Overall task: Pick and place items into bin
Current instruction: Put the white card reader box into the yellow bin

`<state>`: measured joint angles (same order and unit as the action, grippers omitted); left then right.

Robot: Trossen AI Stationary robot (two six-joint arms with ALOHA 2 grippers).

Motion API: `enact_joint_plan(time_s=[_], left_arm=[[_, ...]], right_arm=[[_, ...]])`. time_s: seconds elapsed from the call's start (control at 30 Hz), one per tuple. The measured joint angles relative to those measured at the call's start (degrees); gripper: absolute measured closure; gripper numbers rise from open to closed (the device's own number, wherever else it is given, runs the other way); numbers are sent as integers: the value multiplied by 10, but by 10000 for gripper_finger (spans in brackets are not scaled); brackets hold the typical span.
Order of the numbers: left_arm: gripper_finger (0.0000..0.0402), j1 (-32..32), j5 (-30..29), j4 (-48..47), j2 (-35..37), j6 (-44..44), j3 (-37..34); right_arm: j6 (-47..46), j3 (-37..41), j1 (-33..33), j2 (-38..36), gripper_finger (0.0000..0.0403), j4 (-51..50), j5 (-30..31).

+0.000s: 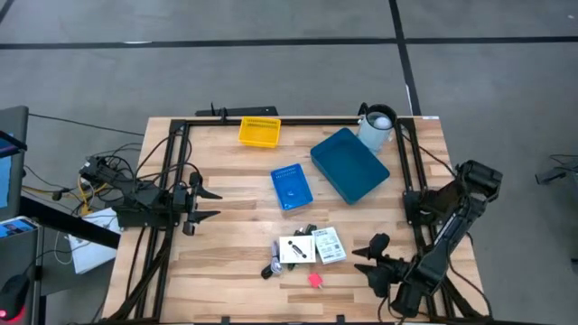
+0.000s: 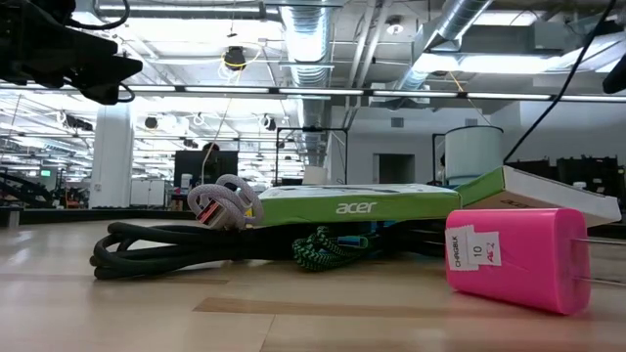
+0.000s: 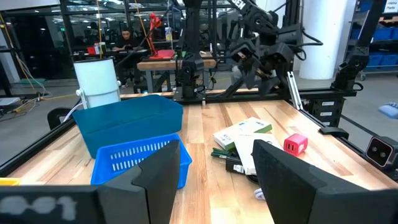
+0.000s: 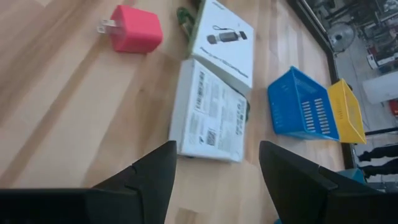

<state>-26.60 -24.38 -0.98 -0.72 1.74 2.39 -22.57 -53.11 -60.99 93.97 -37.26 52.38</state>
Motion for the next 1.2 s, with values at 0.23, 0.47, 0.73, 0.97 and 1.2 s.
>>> enact_joint_plan(time_s=[0.23,0.47,0.73,0.97,1.2], left_arm=[[210,0,0,0,0,0,0],[210,0,0,0,0,0,0],[210,0,0,0,0,0,0],[210,0,0,0,0,0,0],[210,0,0,0,0,0,0]], right_arm=[[0,-42,0,64,179,0,0],[-3,-67,2,97,179,8,0],[-42,-67,27,104,179,9,0],[-45,-67,54,104,179,21,-27],[-45,-67,76,104,179,38,-44]])
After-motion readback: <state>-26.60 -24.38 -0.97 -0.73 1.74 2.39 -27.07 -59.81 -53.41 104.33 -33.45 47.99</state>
